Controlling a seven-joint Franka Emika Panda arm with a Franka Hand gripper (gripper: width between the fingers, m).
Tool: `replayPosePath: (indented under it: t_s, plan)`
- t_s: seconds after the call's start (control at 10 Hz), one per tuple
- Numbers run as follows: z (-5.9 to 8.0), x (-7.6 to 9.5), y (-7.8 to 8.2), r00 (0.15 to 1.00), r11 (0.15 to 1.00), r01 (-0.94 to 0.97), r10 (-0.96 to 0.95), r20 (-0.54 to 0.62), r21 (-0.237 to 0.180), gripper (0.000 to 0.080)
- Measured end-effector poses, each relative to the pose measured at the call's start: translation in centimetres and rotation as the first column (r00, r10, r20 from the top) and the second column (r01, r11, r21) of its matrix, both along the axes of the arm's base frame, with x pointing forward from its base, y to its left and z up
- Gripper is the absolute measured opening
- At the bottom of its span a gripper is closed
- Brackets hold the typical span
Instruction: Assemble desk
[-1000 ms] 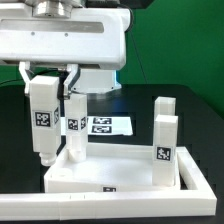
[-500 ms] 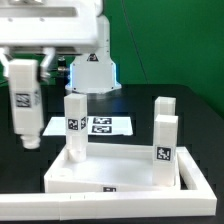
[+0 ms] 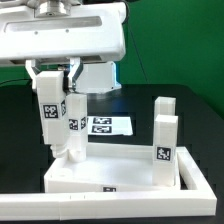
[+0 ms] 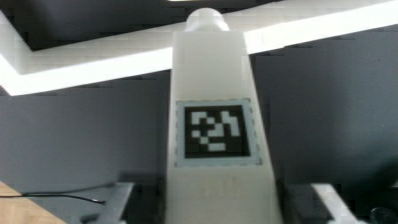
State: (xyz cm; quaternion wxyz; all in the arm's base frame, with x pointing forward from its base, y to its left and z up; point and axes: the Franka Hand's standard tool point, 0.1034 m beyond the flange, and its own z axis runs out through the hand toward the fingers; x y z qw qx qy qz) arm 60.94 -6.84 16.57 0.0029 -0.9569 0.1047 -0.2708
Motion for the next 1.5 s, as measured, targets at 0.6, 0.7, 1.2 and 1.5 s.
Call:
replayPosePath:
  t_s: [0.6,0.7,1.2,1.5]
  plan:
    - [-2.5,-1.9,0.5,0.999,1.000,0.007,-0.007,-0.038,-0.007,0.0287]
    - [-2.9,-2.0,0.8,0.999,1.000,0.004,-0.004,-0.044,-0.006,0.0287]
    - [-4.0,-1.8,0.4,0.999,1.000,0.020,-0.020,-0.050,-0.009,0.0287]
    - [-4.4,-1.8,-0.2,0.998,0.999,0.030,-0.031,-0.046,-0.018,0.0287]
